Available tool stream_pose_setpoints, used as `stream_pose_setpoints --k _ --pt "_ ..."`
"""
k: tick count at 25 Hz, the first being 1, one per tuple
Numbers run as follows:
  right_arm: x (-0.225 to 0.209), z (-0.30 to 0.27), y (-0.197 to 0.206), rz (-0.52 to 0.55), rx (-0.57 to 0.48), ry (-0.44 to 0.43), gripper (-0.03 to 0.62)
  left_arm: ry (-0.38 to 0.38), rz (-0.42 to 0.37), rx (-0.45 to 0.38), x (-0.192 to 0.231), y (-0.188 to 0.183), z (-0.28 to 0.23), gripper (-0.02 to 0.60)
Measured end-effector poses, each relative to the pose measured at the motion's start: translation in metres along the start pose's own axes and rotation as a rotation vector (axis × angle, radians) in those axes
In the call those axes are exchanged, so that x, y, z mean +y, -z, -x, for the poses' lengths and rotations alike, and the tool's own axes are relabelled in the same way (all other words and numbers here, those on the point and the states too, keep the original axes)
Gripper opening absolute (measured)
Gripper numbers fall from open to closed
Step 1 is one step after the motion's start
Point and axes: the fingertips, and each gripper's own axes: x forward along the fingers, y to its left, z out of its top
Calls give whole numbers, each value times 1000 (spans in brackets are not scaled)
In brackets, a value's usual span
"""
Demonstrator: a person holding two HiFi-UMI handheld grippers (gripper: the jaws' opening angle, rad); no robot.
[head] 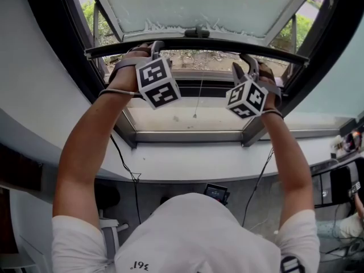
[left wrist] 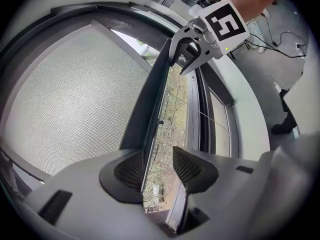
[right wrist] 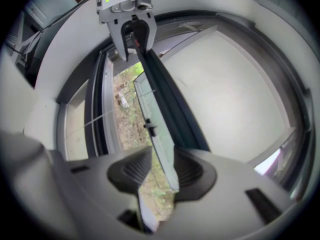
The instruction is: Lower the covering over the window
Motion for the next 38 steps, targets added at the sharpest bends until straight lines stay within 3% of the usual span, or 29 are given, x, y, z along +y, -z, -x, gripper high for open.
stream_pose_setpoints --k 9,24,35,38 --pt "18 3 2 71 -5 -18 124 49 21 12 -21 9 -11 176" --pt "14 8 3 74 -14 9 114 79 16 33 -36 13 -16 176" --pt "23 -9 18 176 61 -11 114 84 8 42 -43 16 -18 179" --pt "27 -10 19 160 67 -27 114 91 9 43 -45 17 -19 179"
